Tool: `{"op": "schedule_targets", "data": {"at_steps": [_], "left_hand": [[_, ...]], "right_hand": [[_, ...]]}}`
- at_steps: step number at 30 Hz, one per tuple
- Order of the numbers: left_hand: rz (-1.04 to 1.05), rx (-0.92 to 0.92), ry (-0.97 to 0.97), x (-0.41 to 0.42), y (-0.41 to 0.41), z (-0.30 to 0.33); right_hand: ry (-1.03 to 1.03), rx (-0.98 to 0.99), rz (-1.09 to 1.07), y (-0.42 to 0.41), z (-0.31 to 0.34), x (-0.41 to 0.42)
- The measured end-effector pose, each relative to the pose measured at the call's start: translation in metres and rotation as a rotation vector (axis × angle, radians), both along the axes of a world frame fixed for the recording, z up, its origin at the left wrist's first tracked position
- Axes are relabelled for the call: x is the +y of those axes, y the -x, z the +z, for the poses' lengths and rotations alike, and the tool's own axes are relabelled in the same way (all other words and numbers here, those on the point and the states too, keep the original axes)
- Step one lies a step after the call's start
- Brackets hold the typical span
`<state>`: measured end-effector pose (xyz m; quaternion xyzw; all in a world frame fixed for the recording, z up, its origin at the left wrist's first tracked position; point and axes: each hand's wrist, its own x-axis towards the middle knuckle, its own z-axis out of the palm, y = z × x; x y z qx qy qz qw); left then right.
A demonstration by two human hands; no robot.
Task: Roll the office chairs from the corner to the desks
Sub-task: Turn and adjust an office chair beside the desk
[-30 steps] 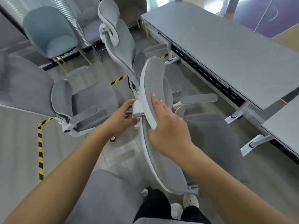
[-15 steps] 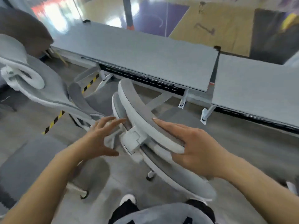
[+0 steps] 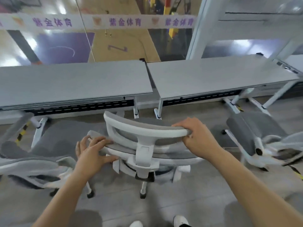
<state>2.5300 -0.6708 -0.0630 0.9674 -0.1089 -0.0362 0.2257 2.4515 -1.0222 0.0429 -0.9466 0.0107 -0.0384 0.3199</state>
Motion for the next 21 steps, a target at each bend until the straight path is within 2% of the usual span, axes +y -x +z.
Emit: {"op": "schedule_targets", "data": {"at_steps": [4, 7, 18, 21], "left_hand": [[0.069, -0.029, -0.049, -0.020, 0.044, -0.001], [0.097, -0.055, -0.004, -0.035, 0.083, -0.002], [0.223, -0.141, 0.114, -0.126, 0.204, -0.025], [0.306, -0.189, 0.252, -0.152, 0.231, -0.021]], "right_hand": [[-0.100, -0.043, 0.002, 0.027, -0.001, -0.013], [-0.195, -0.043, 0.046, 0.051, 0.000, -0.032], [-0.286, -0.203, 0.017, 0.119, -0.020, -0.111], [-0.298, -0.315, -0.001, 0.144, -0.032, -0.131]]}}
